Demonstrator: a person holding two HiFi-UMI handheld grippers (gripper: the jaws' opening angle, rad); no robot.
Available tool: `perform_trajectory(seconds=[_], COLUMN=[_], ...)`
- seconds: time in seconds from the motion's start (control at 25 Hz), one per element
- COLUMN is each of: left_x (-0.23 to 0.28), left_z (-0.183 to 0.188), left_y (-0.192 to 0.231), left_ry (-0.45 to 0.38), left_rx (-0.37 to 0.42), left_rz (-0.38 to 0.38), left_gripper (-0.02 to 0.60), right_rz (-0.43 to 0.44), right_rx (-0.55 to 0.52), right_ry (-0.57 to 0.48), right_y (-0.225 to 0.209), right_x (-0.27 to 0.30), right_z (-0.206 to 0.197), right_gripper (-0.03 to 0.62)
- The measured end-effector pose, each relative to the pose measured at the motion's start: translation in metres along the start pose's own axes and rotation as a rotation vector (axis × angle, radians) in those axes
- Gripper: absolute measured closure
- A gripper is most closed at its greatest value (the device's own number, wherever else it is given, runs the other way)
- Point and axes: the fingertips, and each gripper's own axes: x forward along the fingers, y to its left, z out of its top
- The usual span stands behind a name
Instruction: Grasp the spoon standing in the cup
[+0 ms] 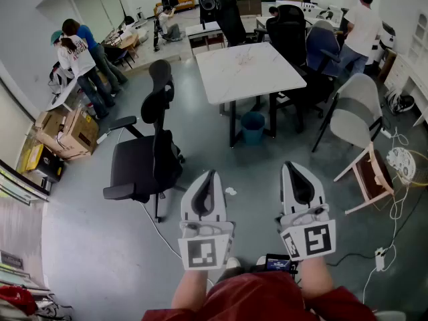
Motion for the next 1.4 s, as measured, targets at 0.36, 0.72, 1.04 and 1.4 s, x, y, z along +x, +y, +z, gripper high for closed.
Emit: perform_trajectory(seconds=[0.36, 0.72, 1.04, 1.4], left_x=[0.008, 0.013, 0.022, 0.027], left_z=[0.007, 0.005, 0.0, -0.01], left_y=[-0.017, -0.047, -0.086, -0.147], left_ry=[-0.009, -0.008, 0.001, -0.001], left_rx=[0.013, 0.028, 0.028, 0.039], left_rz=[0.007, -0.005, -0.012, -0.025], left_gripper=[0.574, 0.574, 0.574, 0.574], right_rz=[-0.011, -0.014, -0.027, -0.023], right_rx=[-0.015, 0.008, 0.022, 0.038], right_ry=[0.022, 0.014, 0.019, 0.016], right_y=[-0.02, -0.04, -0.073, -0.119], right_x=[-0.008, -0.023, -0.04, -0.069], right_z=[-0.006, -0.005, -0.007, -0.012], right_gripper=[0.582, 0.582, 0.582, 0.582])
